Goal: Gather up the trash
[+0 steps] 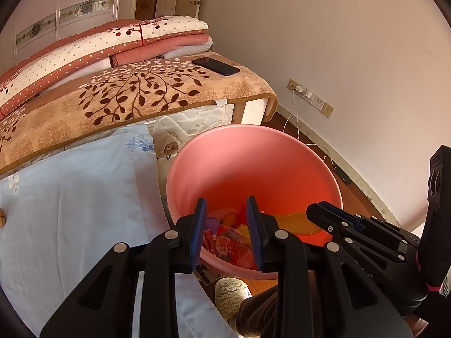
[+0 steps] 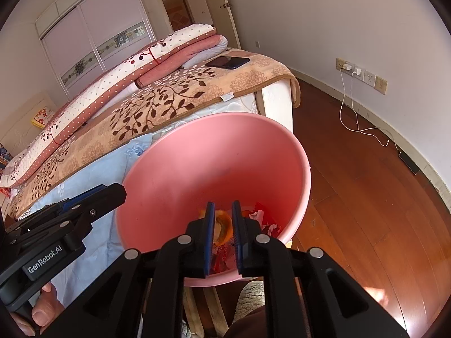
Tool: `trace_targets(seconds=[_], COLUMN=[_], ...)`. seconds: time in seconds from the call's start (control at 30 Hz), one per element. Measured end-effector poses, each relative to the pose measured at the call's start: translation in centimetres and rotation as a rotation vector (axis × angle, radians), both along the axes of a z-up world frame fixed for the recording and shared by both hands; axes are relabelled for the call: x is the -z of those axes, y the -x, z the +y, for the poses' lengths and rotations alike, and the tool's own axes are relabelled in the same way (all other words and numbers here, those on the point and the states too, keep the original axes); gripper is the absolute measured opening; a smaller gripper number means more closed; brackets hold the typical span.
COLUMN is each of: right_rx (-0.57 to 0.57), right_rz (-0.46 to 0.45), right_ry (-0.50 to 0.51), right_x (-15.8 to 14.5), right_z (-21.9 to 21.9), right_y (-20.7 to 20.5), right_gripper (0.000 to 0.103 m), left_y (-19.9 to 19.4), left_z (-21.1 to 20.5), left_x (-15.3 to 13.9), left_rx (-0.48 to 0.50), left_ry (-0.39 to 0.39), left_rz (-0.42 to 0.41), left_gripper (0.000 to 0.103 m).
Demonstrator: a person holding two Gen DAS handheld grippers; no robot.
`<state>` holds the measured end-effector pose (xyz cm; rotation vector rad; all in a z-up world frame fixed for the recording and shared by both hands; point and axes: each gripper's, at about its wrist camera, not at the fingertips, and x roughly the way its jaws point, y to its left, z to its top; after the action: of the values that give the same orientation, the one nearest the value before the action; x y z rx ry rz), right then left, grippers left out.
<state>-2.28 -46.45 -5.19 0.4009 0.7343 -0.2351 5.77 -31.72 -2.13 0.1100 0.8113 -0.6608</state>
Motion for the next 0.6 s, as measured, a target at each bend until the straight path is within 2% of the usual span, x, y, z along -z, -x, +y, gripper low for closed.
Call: trace_targets(seconds=[0.6], right_rx=[-0.015], right_rz=[-0.059], right_ry=[0.044], right_x=[-1.9], right_z=[1.2], right_y=[1.8], right_gripper=[0.026], left_y=[0.9], left_z=[1.1], left_x=[-1.5], left_rx=[-0.012], left_ry=[0.031], left_rz=[-0.022], left_gripper=[0.029])
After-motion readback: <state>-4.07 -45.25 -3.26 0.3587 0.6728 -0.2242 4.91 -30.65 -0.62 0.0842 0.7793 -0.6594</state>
